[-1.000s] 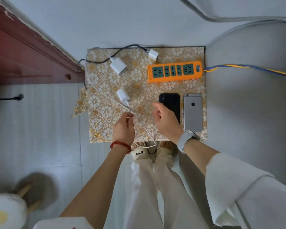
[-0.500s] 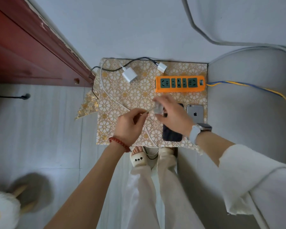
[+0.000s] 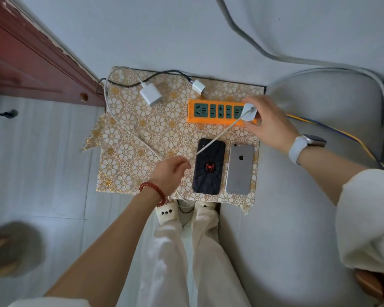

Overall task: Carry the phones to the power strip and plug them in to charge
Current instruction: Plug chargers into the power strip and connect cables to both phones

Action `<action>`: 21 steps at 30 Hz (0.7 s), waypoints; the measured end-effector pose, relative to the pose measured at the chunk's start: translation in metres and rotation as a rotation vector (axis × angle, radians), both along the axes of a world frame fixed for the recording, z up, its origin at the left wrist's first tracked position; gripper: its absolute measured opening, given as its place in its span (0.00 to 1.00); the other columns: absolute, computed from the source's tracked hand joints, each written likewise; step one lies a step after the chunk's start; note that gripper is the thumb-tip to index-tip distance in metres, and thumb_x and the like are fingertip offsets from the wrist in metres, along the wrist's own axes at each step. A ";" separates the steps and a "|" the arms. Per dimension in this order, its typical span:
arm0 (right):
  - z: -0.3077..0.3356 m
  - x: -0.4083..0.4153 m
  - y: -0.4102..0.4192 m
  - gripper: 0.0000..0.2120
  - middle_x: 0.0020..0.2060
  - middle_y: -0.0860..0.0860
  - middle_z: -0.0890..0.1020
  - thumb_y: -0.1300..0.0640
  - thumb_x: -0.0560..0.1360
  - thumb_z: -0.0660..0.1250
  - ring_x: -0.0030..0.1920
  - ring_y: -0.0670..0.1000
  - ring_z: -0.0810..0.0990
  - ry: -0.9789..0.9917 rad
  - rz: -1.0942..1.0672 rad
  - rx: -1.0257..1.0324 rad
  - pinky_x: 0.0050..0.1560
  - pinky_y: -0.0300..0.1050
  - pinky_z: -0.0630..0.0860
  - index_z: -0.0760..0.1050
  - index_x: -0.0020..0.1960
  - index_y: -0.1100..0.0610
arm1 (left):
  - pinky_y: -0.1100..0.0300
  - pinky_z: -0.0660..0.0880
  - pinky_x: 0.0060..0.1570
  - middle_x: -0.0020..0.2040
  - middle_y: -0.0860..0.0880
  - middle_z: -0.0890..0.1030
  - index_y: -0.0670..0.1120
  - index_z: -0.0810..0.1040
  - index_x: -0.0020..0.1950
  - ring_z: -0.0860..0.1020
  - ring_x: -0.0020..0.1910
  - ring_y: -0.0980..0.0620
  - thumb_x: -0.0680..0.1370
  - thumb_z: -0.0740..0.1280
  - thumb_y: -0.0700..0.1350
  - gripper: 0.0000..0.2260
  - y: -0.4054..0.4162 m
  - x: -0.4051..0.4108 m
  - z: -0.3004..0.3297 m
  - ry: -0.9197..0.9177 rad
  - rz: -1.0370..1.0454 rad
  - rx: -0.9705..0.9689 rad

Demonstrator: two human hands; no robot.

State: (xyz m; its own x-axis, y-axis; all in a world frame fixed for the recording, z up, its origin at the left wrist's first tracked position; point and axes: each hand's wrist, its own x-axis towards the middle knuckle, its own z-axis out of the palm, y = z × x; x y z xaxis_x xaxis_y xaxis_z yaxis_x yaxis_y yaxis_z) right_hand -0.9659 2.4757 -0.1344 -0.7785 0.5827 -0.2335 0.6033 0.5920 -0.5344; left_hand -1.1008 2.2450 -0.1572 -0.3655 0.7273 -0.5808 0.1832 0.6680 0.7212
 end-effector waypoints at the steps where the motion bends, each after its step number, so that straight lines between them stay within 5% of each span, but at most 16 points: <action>1: -0.003 0.000 0.002 0.20 0.58 0.60 0.73 0.63 0.72 0.65 0.54 0.59 0.75 -0.011 -0.006 -0.024 0.54 0.57 0.75 0.69 0.63 0.58 | 0.51 0.75 0.34 0.29 0.52 0.72 0.43 0.78 0.44 0.72 0.31 0.47 0.78 0.59 0.40 0.09 0.000 0.002 0.000 0.028 0.052 0.034; 6: -0.015 -0.004 0.014 0.24 0.64 0.58 0.72 0.65 0.73 0.65 0.61 0.57 0.73 -0.029 -0.195 -0.199 0.59 0.42 0.68 0.65 0.67 0.57 | 0.71 0.61 0.21 0.27 0.56 0.70 0.42 0.77 0.45 0.66 0.21 0.59 0.78 0.59 0.39 0.08 0.025 0.007 0.017 0.172 0.245 0.241; 13: -0.018 -0.006 0.023 0.24 0.63 0.61 0.70 0.71 0.73 0.63 0.59 0.58 0.73 0.019 -0.275 -0.415 0.57 0.48 0.73 0.65 0.66 0.57 | 0.70 0.67 0.25 0.31 0.57 0.71 0.44 0.78 0.50 0.69 0.28 0.60 0.79 0.58 0.42 0.09 0.092 -0.029 0.026 0.289 0.272 0.267; 17: -0.021 -0.003 0.023 0.24 0.62 0.61 0.71 0.72 0.72 0.62 0.60 0.61 0.73 0.014 -0.255 -0.435 0.60 0.54 0.73 0.66 0.65 0.56 | 0.60 0.70 0.30 0.31 0.55 0.72 0.44 0.78 0.49 0.70 0.29 0.56 0.79 0.58 0.42 0.09 0.086 -0.032 0.016 0.301 0.267 0.215; 21: -0.023 -0.006 0.021 0.25 0.63 0.62 0.72 0.70 0.73 0.63 0.60 0.62 0.74 -0.039 -0.211 -0.395 0.60 0.60 0.73 0.66 0.67 0.55 | 0.62 0.68 0.29 0.32 0.53 0.73 0.44 0.78 0.50 0.70 0.29 0.57 0.79 0.57 0.43 0.10 0.083 -0.033 0.009 0.315 0.278 0.179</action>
